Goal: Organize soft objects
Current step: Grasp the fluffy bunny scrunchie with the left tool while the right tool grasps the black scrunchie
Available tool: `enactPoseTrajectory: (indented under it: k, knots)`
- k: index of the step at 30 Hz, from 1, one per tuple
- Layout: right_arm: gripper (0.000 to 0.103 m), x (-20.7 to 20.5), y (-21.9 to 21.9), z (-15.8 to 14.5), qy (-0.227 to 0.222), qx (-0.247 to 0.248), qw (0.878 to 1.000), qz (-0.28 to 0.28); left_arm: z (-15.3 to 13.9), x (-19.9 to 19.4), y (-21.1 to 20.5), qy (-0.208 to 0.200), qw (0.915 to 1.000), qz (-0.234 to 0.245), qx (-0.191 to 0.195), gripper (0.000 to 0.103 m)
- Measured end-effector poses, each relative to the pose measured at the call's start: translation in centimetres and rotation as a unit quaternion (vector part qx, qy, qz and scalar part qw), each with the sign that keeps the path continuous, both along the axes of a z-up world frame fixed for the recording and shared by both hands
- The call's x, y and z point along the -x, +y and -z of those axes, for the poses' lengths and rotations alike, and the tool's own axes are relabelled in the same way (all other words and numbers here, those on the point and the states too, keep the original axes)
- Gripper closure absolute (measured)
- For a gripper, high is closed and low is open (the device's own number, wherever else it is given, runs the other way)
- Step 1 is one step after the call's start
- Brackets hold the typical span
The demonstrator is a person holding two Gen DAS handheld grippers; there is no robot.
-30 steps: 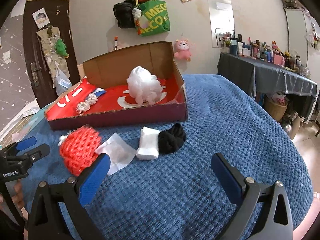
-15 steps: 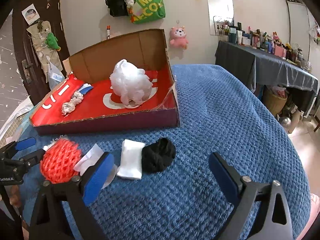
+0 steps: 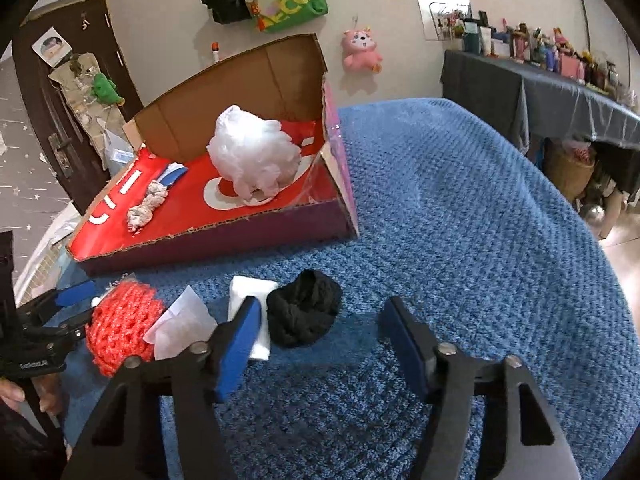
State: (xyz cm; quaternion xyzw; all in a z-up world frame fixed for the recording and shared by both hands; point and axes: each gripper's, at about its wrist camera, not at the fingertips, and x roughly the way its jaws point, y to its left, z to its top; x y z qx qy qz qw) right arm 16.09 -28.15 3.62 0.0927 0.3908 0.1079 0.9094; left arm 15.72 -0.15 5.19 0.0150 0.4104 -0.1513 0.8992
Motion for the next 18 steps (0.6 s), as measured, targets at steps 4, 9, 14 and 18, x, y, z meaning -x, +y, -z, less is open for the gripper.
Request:
enactPoseTrajectory:
  k: [4,9,14,18]
  knots:
    - [0.043,-0.03,-0.05,0.07,0.002,-0.009,1.0,-0.004,0.35,-0.28,-0.05,0.01,0.9999,0.007,-0.005,0.018]
    - [0.043,-0.09,-0.37,0.1,0.005,-0.021,1.0,-0.004,0.65,-0.68,-0.44,0.015,0.9997,0.017,-0.004,0.022]
    - [0.067,-0.31,-0.41,0.11,0.007,-0.027,0.999,-0.018,0.87,-0.89,-0.94,0.027,0.9986,0.043,0.016,0.05]
    - [0.072,-0.25,-0.28,-0.09,0.0,-0.04,0.999,-0.03,0.21,-0.25,-0.88,0.012,0.9987,0.047,0.017,0.051]
